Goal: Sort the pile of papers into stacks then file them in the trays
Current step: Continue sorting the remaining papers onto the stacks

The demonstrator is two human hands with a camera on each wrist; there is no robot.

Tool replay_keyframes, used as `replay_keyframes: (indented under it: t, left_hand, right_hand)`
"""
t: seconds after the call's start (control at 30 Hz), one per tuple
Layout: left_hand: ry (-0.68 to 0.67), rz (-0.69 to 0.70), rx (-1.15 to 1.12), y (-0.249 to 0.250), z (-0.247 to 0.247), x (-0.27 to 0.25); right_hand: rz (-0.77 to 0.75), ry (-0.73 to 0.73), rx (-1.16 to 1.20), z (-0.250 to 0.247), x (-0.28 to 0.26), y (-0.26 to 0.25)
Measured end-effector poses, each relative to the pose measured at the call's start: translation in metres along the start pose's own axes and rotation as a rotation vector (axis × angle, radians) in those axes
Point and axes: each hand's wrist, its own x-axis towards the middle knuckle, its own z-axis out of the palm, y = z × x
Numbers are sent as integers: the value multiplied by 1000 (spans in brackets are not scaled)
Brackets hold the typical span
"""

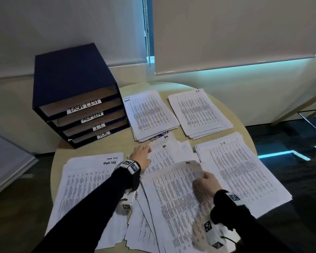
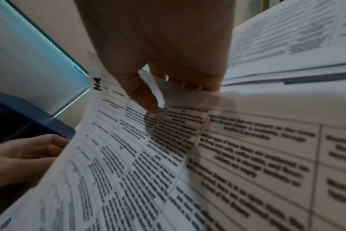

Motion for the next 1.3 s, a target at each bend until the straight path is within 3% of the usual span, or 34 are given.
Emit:
replay_keyframes:
  t: [0.07, 0.17, 0.3, 0.53, 0.63, 0.83, 1.3]
  left_hand:
    - [-2, -1, -22, -3, 7, 0]
    - [153, 7, -19, 3, 7, -3]
    - [233, 72, -33, 6, 4, -6]
    - [186, 155, 30, 2, -4, -8]
    - [243, 148, -99, 0, -2, -8]
    - [247, 83, -123, 7, -10, -10]
    - [167, 63, -126, 2, -8, -14]
  right_hand:
    - [7, 12, -19, 4, 0, -2]
    - [-37, 26, -90, 7, -3, -8]
    - [-175, 6, -84, 9, -2, -11]
    - [-277, -62, -75, 9, -6, -17]
    - [-291, -42, -40, 8, -6, -17]
    - [-321, -35, -32, 10, -4, -20]
    - [-270, -84, -274, 21, 7, -30]
